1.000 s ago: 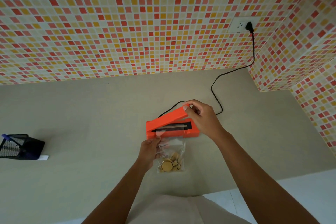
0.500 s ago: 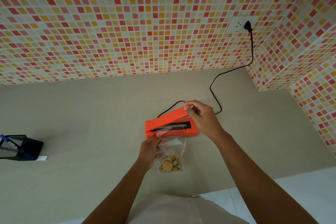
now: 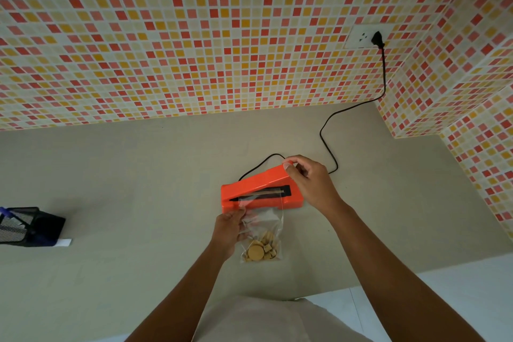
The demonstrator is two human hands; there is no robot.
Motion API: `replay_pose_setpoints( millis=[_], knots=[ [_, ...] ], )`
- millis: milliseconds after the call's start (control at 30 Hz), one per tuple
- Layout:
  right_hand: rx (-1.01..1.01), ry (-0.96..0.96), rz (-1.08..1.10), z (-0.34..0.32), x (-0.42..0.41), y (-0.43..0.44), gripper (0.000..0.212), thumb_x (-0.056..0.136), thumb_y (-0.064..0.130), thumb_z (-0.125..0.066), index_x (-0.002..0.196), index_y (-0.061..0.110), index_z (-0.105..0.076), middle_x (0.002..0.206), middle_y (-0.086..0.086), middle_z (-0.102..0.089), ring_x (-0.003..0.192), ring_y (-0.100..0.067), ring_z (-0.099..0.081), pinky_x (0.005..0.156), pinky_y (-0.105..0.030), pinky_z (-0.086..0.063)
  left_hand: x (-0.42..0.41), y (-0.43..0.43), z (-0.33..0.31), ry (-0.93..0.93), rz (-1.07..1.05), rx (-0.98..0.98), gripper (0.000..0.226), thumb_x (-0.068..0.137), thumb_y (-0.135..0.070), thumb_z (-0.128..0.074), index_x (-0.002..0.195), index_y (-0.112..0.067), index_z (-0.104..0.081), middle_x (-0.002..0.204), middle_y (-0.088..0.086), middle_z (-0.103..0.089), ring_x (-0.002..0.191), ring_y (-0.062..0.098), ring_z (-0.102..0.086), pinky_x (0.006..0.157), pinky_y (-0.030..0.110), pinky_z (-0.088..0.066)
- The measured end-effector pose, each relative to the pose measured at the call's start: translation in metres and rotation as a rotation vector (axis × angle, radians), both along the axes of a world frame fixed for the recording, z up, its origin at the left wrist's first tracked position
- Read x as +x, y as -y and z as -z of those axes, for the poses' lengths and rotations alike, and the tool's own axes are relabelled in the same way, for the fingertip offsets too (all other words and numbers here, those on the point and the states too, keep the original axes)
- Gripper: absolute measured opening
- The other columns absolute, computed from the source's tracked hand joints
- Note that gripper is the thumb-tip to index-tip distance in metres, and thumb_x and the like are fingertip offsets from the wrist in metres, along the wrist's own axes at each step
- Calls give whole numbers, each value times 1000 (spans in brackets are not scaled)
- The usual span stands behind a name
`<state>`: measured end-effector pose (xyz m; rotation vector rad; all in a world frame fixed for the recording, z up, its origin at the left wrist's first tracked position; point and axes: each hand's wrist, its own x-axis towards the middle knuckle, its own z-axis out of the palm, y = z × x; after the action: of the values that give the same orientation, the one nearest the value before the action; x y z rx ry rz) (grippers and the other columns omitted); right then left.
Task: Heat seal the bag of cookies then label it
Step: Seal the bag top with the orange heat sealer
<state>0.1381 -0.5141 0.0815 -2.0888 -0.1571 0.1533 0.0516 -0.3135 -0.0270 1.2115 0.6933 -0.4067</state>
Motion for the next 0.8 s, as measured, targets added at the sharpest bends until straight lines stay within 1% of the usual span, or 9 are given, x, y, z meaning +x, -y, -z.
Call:
replay_pose_setpoints(
  millis=[133,233,333,467,567,667,767,800],
  knots=[
    [1,0,0,2,0,1,20,98,35,-57,105,23,-70,78,3,-64,67,-6,-53,65,-17,-43,0,0,-2,12,-1,-5,36,98,-34,-55,113,-3,-64,105,17,-74,92,35,-73,75,46,-59],
    [-8,-6,11,5,0,3,21,98,35,-56,107,21,-70,85,1,-67,71,-8,-56,65,-16,-45,-1,1,-3,24,5,-12,37,97,-37,-55,113,-4,-64,105,16,-74,93,34,-73,72,43,-60],
    [-11,-17,56,15,-2,6,21,98,32,-57,108,19,-70,87,1,-68,70,-6,-56,65,-13,-44,-1,1,-2,12,3,-8,39,97,-37,-55,113,-4,-64,105,16,-74,94,35,-72,70,41,-59],
    [-9,-50,123,30,-6,14,26,97,31,-59,114,15,-71,87,11,-68,73,0,-59,75,-16,-45,-1,1,-1,-4,-1,-18,38,97,-36,-57,113,-2,-65,105,16,-75,96,38,-71,74,44,-56],
    [-16,-62,131,37,-8,18,28,97,30,-60,117,13,-71,88,14,-67,73,4,-60,78,-16,-46,-1,2,-3,-11,-12,-29,33,98,-31,-55,111,-2,-65,102,17,-75,93,38,-71,68,40,-56],
    [-21,-79,142,43,-7,20,28,97,29,-60,117,12,-70,81,19,-63,73,3,-60,78,-16,-46,-2,2,-5,-8,-18,-41,34,99,-30,-54,113,0,-64,105,20,-74,95,41,-70,64,38,-57],
    [-37,-91,153,51,-7,22,26,97,29,-61,114,13,-71,81,11,-67,74,-2,-62,77,-19,-48,-2,2,-7,-1,-20,-54,36,97,-33,-57,112,-1,-64,104,18,-74,92,35,-72,60,36,-58],
    [-48,-99,159,54,-7,22,25,97,30,-61,112,13,-71,80,8,-67,72,-4,-63,73,-17,-48,-2,2,-7,0,-18,-60,37,97,-34,-57,113,-1,-64,104,17,-74,93,34,-73,60,35,-58]
  ],
)
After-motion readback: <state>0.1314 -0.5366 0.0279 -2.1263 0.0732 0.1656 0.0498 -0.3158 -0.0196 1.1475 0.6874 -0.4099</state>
